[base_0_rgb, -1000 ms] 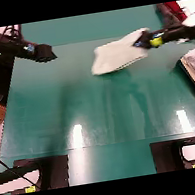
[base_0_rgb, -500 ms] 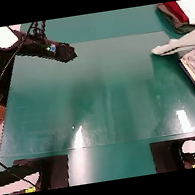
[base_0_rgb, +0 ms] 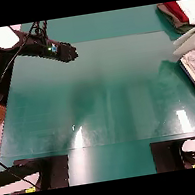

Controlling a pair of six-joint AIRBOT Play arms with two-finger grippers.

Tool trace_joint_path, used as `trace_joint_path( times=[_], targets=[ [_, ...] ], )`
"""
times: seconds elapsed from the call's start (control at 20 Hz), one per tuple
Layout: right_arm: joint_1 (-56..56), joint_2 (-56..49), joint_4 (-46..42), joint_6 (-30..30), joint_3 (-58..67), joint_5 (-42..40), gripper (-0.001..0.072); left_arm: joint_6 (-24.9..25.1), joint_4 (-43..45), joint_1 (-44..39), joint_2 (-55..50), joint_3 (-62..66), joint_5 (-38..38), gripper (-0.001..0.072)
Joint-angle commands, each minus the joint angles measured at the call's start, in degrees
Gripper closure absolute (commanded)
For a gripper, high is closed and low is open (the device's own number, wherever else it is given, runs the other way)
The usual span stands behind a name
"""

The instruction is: Fold the shirts.

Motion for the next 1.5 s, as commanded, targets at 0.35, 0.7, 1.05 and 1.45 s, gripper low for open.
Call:
trace_joint_path(
  times=[0.35,0.7,1.05,1.45],
  targets=[
    [-2.71,8.46,-24.35,2.8,-3.26,8.52,0.07,0.15,0.33,-0.02,0.02,-0.02,-0.28,0.0681],
    [-19.1,16.44,-26.49,2.8,-20.11,11.19,0.0635,0.59,0.33,0.0,0.02,-0.02,-0.22,0.0681],
    [-27.61,20.83,-21.75,3.04,-33.94,9.57,0.0155,1.68,0.33,-0.02,0.02,-0.02,-0.13,0.0681],
    [-7.48,20.92,4.26,3.02,-34.12,7.69,0.0161,1.6,-0.2,-0.02,0.02,-0.02,-1.2,0.0681]
  ],
)
